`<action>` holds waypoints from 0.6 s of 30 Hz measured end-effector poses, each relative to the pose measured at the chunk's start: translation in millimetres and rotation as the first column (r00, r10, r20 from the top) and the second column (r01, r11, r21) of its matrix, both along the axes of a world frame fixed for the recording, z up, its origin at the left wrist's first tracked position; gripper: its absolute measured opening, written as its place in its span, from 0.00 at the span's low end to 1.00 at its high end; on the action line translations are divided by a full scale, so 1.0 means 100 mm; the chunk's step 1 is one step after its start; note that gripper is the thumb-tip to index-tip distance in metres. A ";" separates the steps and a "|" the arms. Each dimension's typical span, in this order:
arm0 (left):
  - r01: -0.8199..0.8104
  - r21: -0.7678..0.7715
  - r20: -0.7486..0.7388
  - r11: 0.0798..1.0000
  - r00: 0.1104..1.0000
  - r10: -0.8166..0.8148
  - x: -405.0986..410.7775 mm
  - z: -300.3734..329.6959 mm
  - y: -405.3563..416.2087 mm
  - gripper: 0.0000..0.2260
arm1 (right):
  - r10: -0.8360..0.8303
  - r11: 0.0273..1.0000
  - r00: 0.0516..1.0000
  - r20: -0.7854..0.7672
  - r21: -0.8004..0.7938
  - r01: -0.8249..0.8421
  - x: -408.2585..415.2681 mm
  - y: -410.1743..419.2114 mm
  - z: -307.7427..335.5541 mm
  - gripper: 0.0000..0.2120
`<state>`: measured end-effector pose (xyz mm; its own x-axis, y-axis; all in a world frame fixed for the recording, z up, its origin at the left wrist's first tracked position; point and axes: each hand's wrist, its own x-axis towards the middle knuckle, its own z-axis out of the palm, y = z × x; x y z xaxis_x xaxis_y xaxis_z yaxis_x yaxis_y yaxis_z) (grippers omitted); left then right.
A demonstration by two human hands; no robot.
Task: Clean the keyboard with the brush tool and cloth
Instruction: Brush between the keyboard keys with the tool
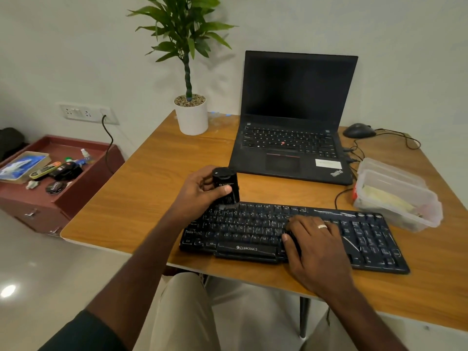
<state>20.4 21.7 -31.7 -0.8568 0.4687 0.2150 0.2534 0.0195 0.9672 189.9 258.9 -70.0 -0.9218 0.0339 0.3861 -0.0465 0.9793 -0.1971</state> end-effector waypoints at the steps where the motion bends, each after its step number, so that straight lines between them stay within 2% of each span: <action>1: -0.027 -0.020 -0.039 0.999 0.999 0.026 0.00 0.00 0.05 0.14 | -0.005 1.000 1.000 -0.002 -0.002 0.005 0.00 0.00 0.00 0.10; 3: -0.084 -0.028 -0.089 0.996 0.993 0.082 -0.02 0.01 0.06 0.14 | -0.013 1.000 1.000 -0.008 -0.005 0.013 0.01 0.00 0.00 0.10; 8: -0.149 0.088 0.001 0.985 0.989 0.150 -0.07 0.06 -0.23 0.12 | -0.018 1.000 1.000 -0.001 -0.003 0.018 0.01 0.00 -0.01 0.10; 13: -0.061 0.033 0.049 0.998 0.997 0.059 -0.03 0.02 -0.17 0.13 | -0.017 1.000 1.000 -0.004 0.001 0.017 0.01 0.00 0.01 0.10; 16: -0.007 -0.019 -0.002 1.000 1.000 0.007 -0.01 0.04 0.06 0.13 | -0.015 1.000 1.000 -0.008 -0.001 0.015 0.01 -0.01 0.01 0.10; 18: -0.014 0.011 0.003 1.000 1.000 0.014 -0.01 0.07 0.14 0.13 | -0.016 1.000 1.000 -0.007 -0.002 0.016 0.01 0.00 0.01 0.10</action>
